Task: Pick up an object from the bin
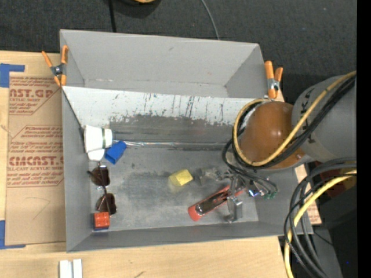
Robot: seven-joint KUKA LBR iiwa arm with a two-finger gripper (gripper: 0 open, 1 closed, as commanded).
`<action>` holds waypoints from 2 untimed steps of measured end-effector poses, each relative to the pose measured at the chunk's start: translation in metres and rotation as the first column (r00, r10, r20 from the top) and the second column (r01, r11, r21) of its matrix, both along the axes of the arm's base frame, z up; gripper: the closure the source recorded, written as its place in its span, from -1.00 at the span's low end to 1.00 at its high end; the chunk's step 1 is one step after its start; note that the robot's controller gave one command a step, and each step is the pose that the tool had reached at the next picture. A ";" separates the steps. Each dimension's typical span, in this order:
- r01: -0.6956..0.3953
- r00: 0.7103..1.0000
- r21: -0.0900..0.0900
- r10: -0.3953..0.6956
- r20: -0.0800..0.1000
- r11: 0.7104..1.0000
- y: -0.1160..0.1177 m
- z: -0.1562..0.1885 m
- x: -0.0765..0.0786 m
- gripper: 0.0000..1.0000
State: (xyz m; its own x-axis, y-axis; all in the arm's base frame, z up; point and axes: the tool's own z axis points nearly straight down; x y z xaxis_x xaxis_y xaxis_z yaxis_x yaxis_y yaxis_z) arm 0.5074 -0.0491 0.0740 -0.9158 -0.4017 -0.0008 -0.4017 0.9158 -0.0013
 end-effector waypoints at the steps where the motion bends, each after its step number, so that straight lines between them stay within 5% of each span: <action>1: -0.261 0.965 0.002 0.261 -0.002 0.965 -0.009 0.000 -0.019 1.00; 2: -0.262 0.965 0.002 0.262 -0.002 0.965 -0.009 0.000 -0.019 1.00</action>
Offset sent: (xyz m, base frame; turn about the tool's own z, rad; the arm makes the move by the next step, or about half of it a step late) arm 0.0000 0.0000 0.0000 0.0000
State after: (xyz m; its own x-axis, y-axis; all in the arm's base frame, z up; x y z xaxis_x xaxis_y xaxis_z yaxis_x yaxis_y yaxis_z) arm 0.4880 -0.0581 0.0737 -0.7787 -0.6274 0.0005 -0.6274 0.7787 0.0012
